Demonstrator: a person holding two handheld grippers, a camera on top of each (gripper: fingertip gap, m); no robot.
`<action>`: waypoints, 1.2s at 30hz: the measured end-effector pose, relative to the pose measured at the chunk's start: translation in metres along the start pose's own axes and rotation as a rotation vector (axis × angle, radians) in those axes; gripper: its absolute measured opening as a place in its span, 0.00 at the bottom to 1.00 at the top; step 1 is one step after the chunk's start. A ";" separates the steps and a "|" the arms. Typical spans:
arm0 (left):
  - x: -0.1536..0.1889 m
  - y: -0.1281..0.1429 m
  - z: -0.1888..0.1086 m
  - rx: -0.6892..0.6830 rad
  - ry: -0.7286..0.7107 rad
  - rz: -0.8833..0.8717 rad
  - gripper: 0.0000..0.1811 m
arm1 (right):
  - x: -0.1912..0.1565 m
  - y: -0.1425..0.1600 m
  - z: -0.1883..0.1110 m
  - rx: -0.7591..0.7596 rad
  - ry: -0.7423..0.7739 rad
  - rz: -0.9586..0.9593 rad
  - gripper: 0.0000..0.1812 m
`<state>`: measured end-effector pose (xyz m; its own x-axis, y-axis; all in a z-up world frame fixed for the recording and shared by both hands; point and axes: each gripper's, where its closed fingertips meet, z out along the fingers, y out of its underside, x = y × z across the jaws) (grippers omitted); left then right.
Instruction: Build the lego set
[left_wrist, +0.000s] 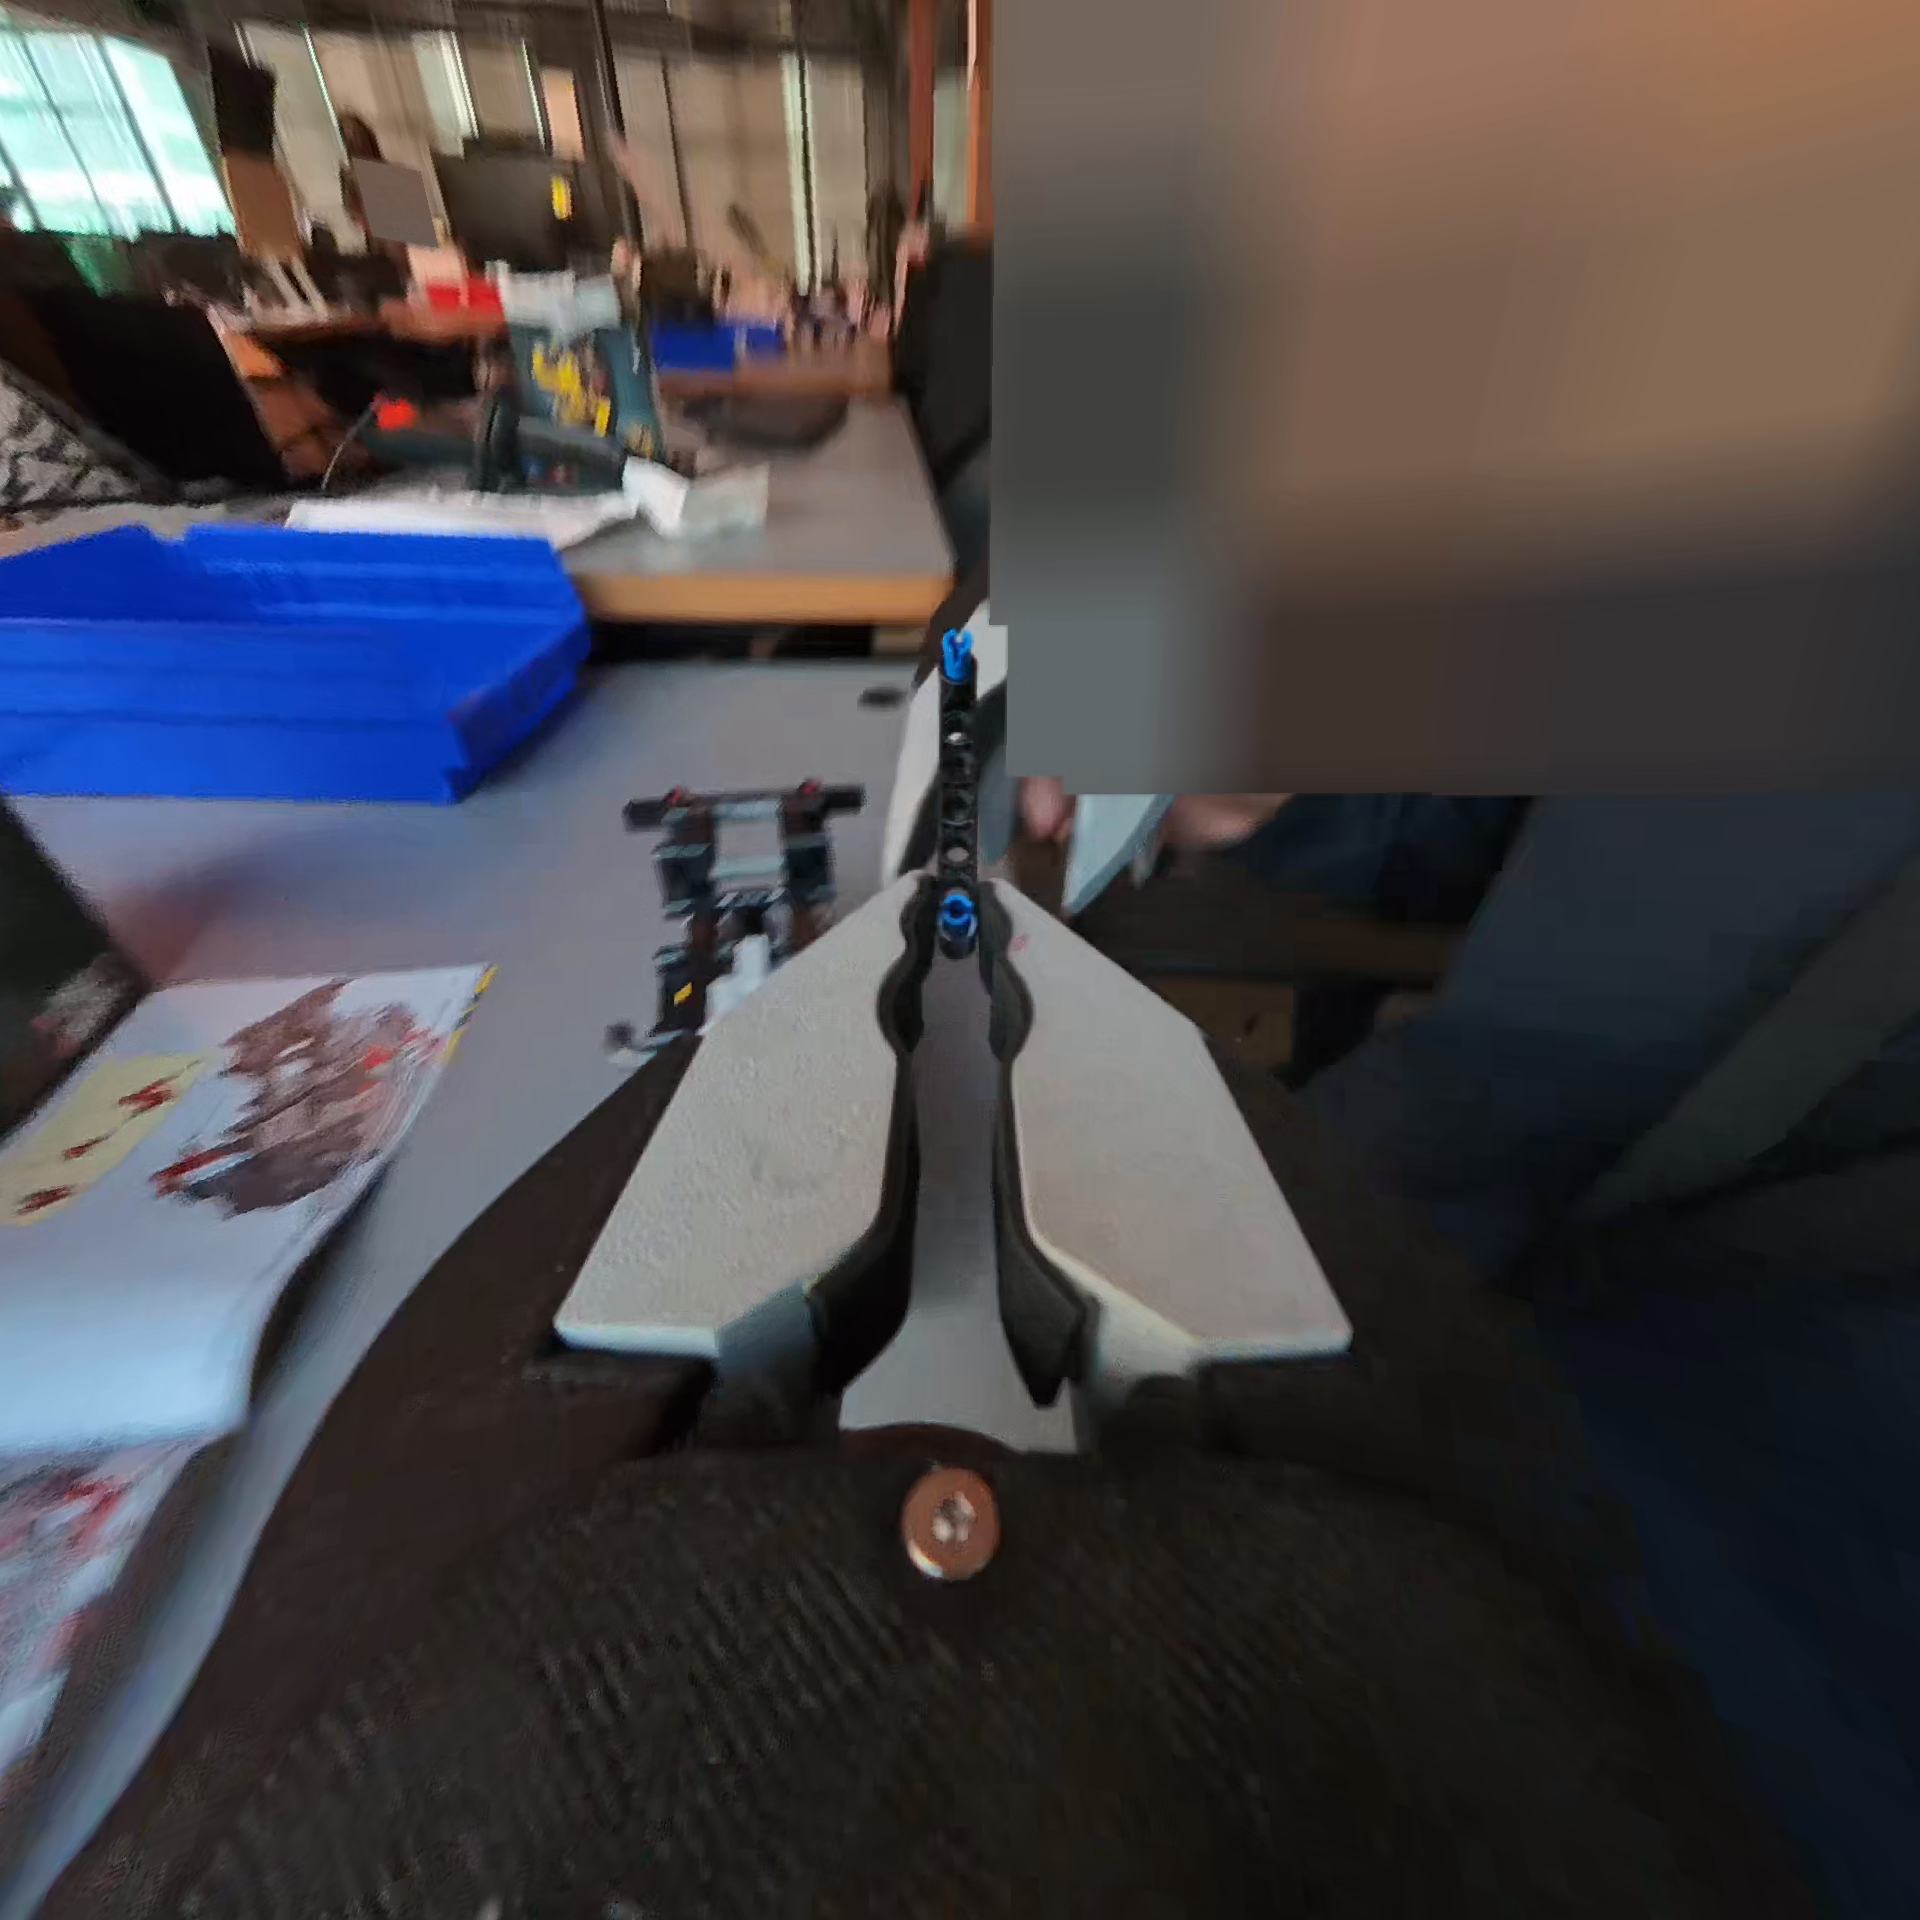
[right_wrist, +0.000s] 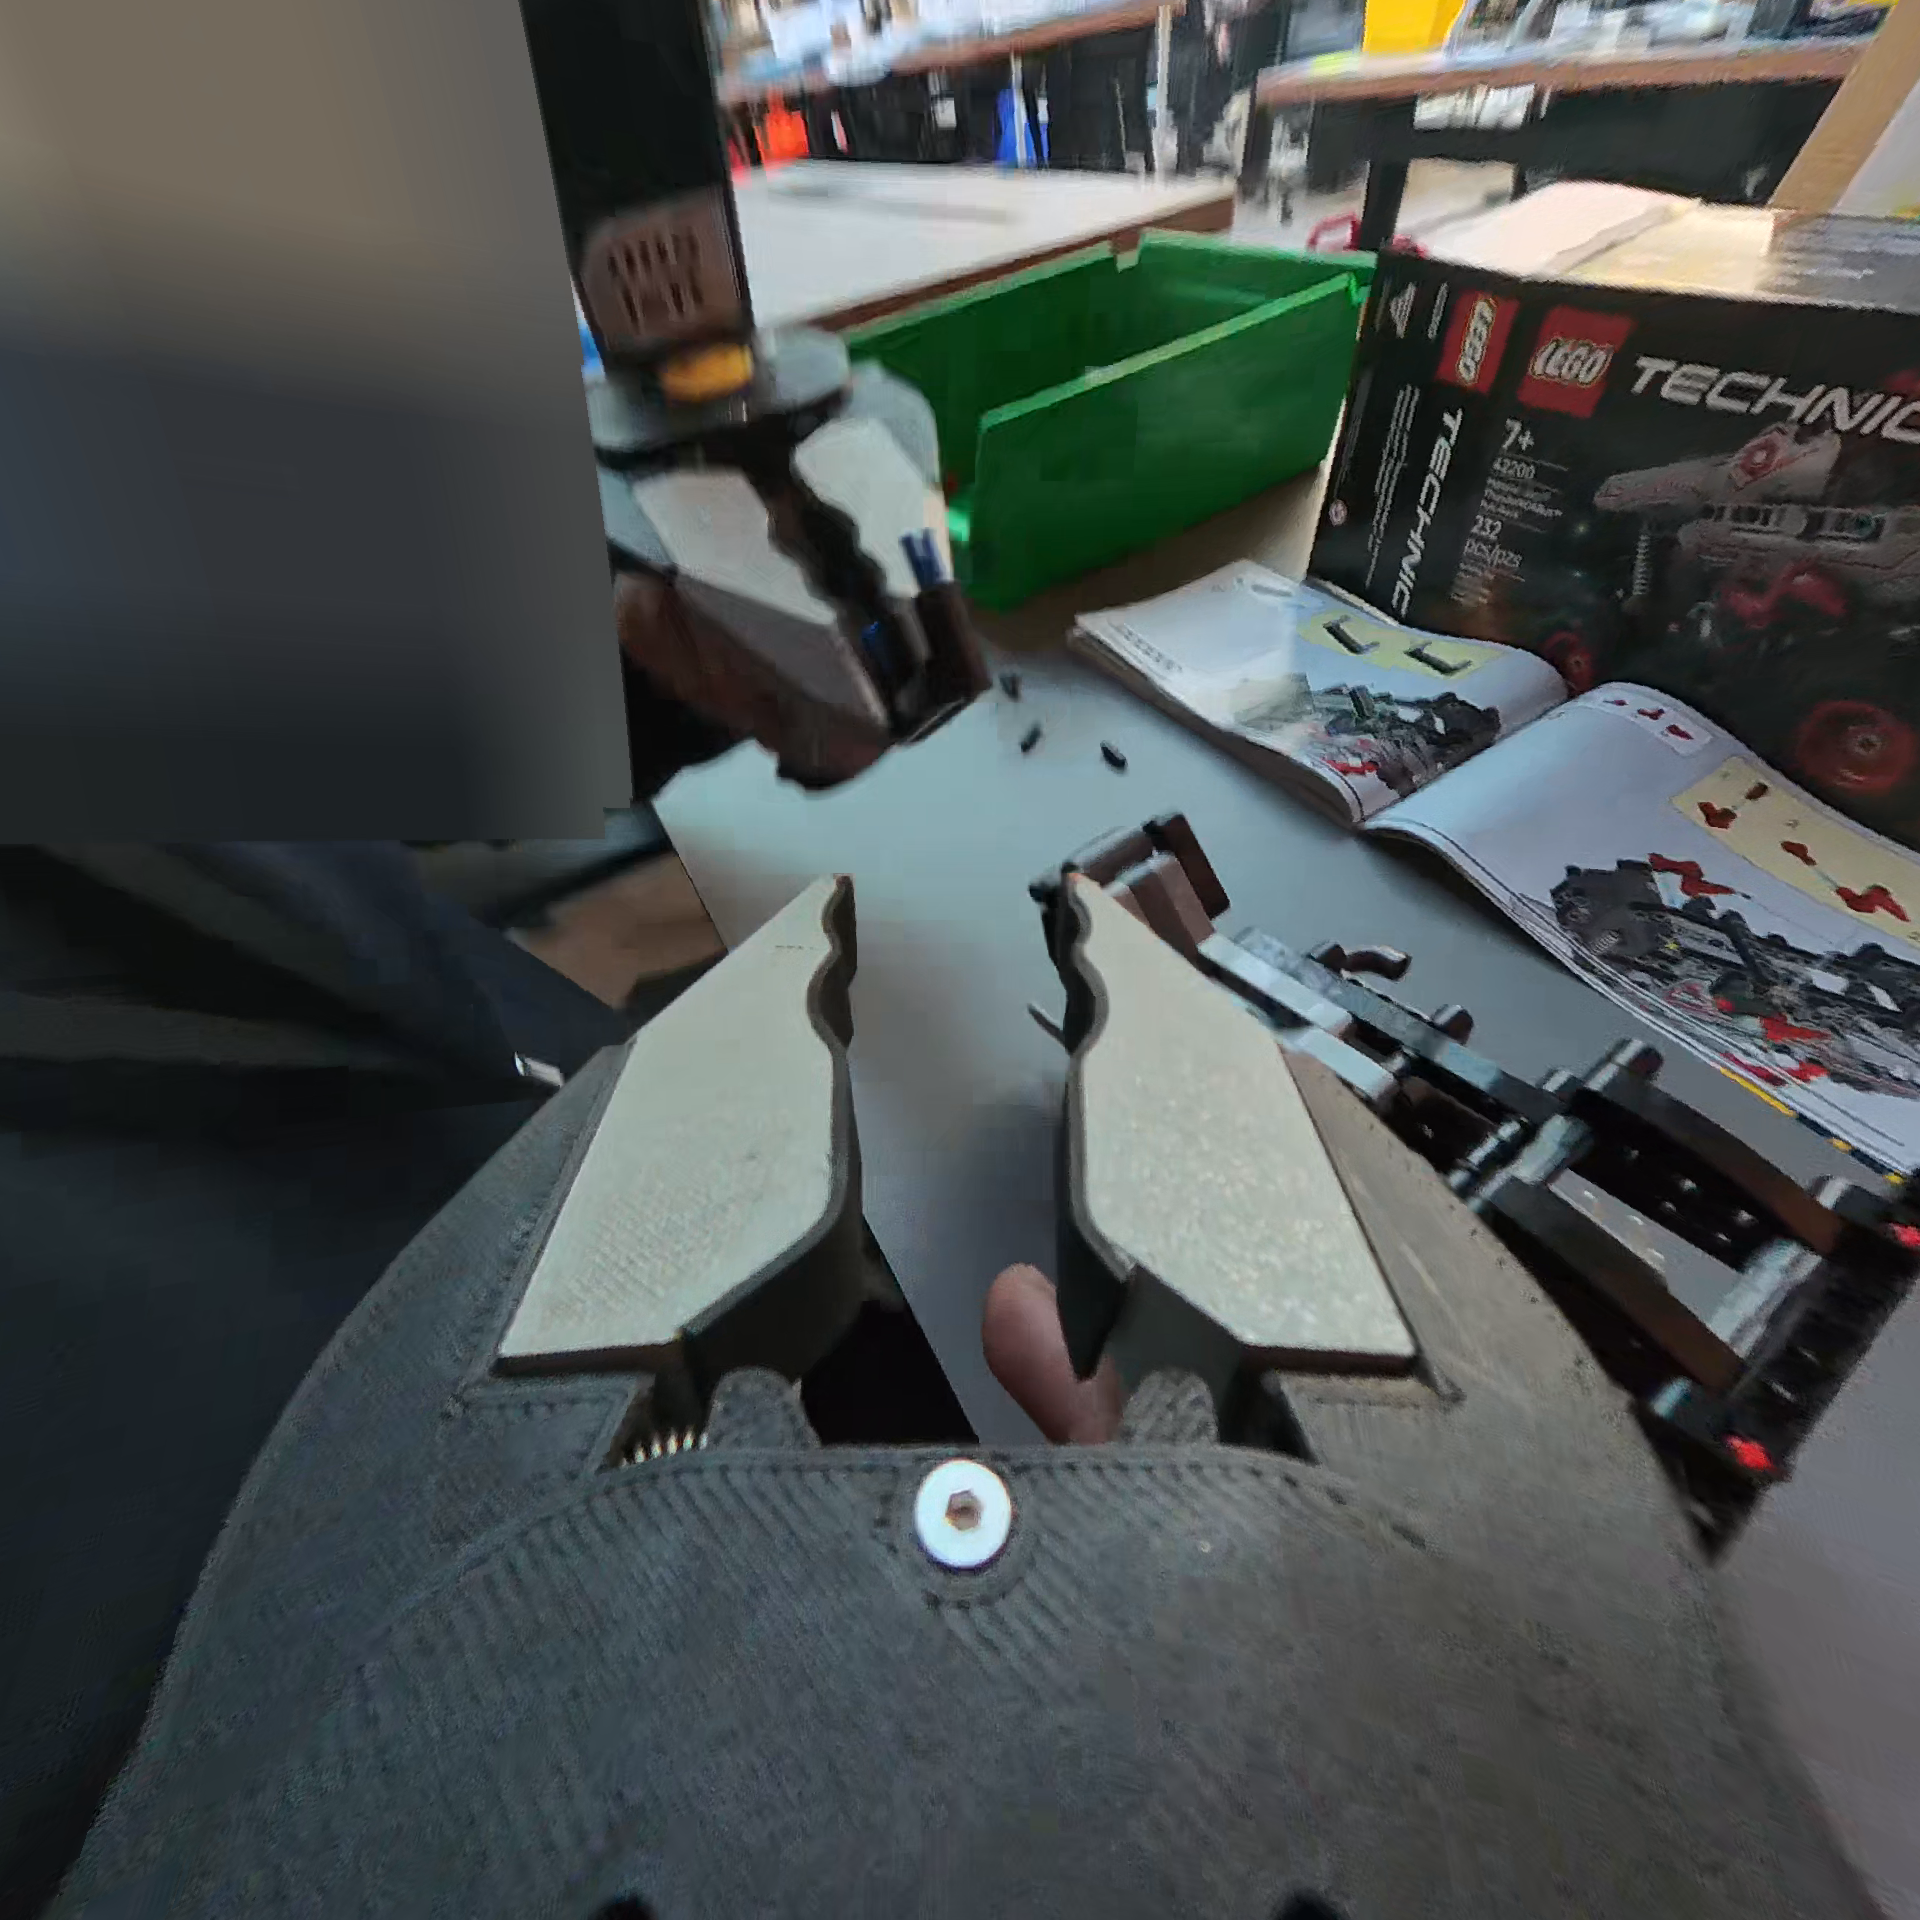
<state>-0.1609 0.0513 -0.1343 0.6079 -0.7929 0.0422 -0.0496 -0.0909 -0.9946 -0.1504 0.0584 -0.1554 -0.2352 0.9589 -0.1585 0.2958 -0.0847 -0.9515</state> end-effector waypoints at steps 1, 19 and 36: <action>0.006 -0.006 0.004 0.071 0.007 -0.066 0.02 | -0.004 -0.007 0.000 0.057 -0.031 0.024 0.20; 0.026 0.005 0.034 0.298 -0.010 -0.345 0.03 | -0.015 -0.019 -0.019 0.288 -0.161 0.232 0.04; -0.048 0.063 0.004 -0.221 -0.217 -0.108 0.32 | 0.073 0.009 -0.109 0.092 0.188 0.280 0.03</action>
<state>-0.1906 0.0859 -0.1994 0.7727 -0.6266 0.1011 -0.1320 -0.3145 -0.9400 -0.0638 0.1574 -0.1470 0.0206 0.9274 -0.3736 0.2377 -0.3675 -0.8991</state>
